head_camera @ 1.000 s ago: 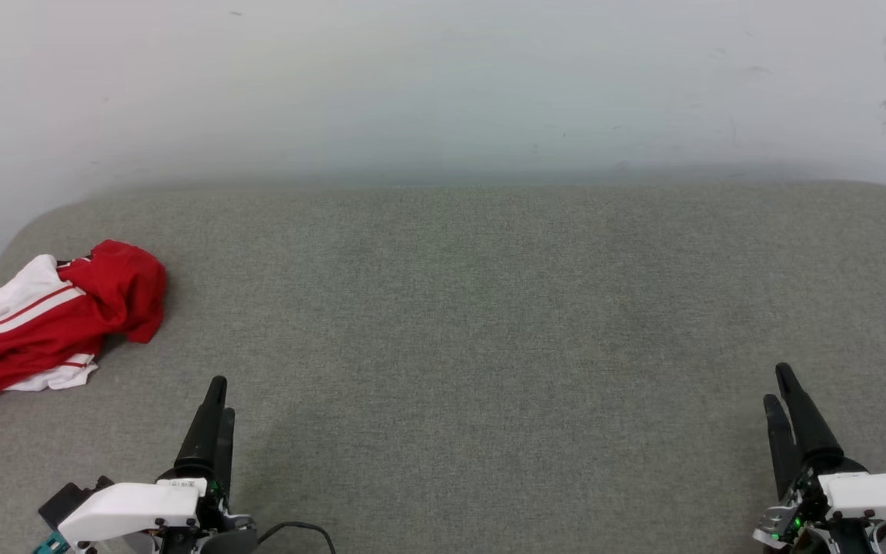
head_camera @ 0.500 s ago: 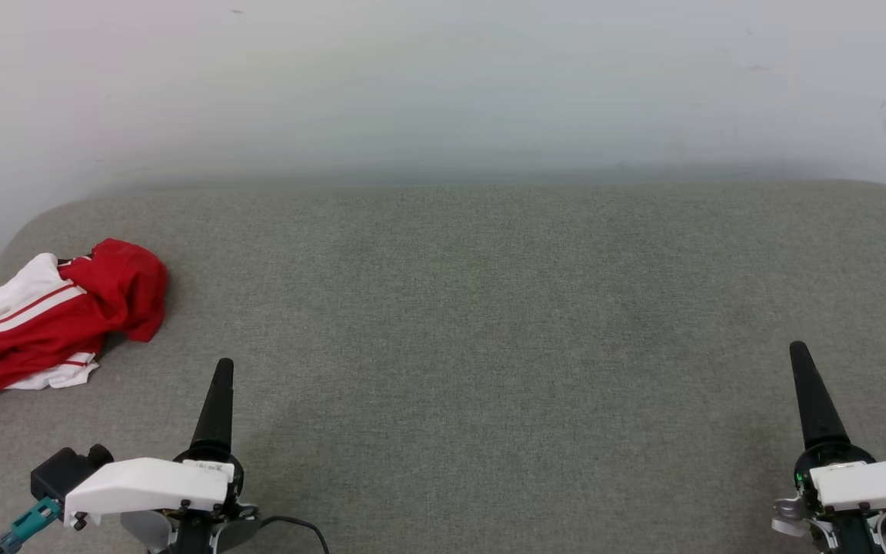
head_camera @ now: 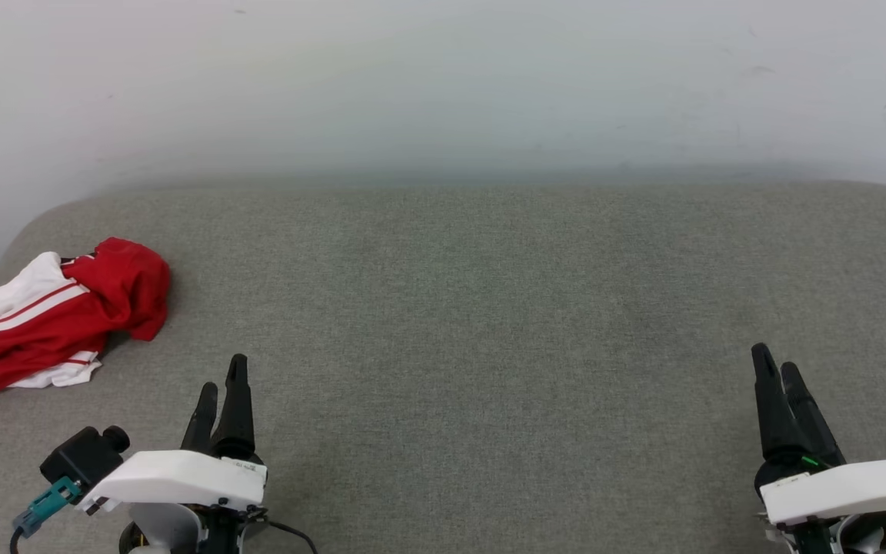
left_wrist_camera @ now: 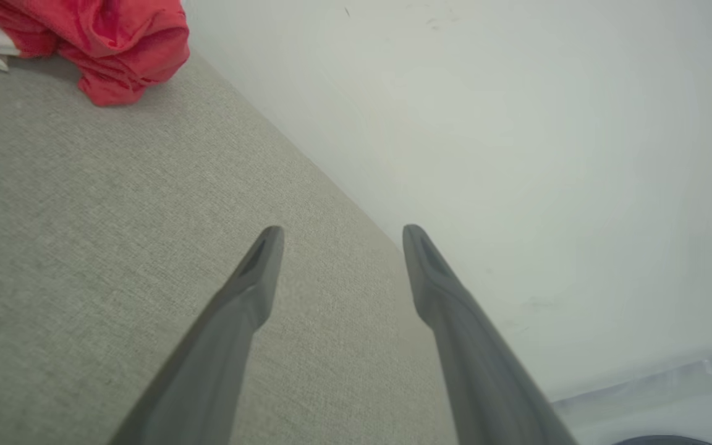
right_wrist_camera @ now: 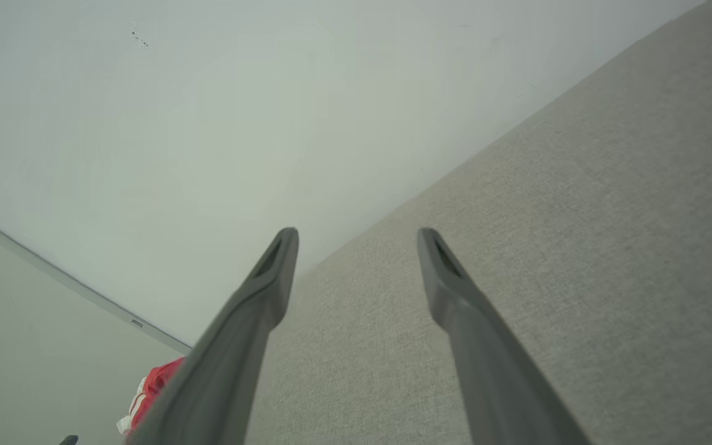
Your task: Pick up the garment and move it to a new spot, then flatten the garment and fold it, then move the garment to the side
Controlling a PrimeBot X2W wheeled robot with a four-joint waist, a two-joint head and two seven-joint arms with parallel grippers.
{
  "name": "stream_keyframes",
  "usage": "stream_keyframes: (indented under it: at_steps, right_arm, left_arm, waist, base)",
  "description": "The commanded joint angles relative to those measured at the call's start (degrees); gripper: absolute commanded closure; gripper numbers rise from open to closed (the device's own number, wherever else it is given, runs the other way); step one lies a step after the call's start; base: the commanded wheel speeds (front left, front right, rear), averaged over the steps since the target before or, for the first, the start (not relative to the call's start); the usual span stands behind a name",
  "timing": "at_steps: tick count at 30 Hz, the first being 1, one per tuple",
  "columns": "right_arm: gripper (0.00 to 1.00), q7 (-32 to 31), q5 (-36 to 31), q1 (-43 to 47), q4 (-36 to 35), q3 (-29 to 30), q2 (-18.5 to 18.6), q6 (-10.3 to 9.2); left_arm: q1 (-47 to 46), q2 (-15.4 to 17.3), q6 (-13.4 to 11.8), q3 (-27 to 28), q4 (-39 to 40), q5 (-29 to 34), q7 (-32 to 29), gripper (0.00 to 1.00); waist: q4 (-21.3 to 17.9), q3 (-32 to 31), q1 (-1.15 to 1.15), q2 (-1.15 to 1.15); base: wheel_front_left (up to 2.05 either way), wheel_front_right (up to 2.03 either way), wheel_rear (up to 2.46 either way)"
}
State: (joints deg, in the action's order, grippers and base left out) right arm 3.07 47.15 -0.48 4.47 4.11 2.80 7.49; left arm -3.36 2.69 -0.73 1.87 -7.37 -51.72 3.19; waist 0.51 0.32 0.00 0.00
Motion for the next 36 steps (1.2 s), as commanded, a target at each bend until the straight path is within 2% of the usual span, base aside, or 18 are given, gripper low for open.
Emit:
stream_keyframes:
  at_steps: [1,17,36]
  right_arm:
    - [0.00,0.63,-2.43,-0.10,-1.22,-0.25,0.15,0.00]
    - [0.00,3.56,-16.16,1.11,-2.24,-0.27,0.15,0.00]
    - [0.00,6.52,-27.56,2.46,-4.10,-0.14,0.15,0.00]
  left_arm:
    - [-0.14,0.15,-0.45,-0.41,1.18,2.45,0.60,0.00]
    - [0.49,1.46,-3.22,-3.75,2.15,15.83,3.48,0.00]
    - [1.32,2.59,-4.82,-6.99,3.93,27.59,6.41,0.00]
  waist:
    - [0.03,0.00,0.00,0.00]
    - [0.26,-0.11,0.00,0.00]
    - [0.59,-0.10,0.00,0.00]
  base:
    - [0.00,0.00,0.00]
    - [0.00,0.00,0.00]
    - [0.00,0.00,0.00]
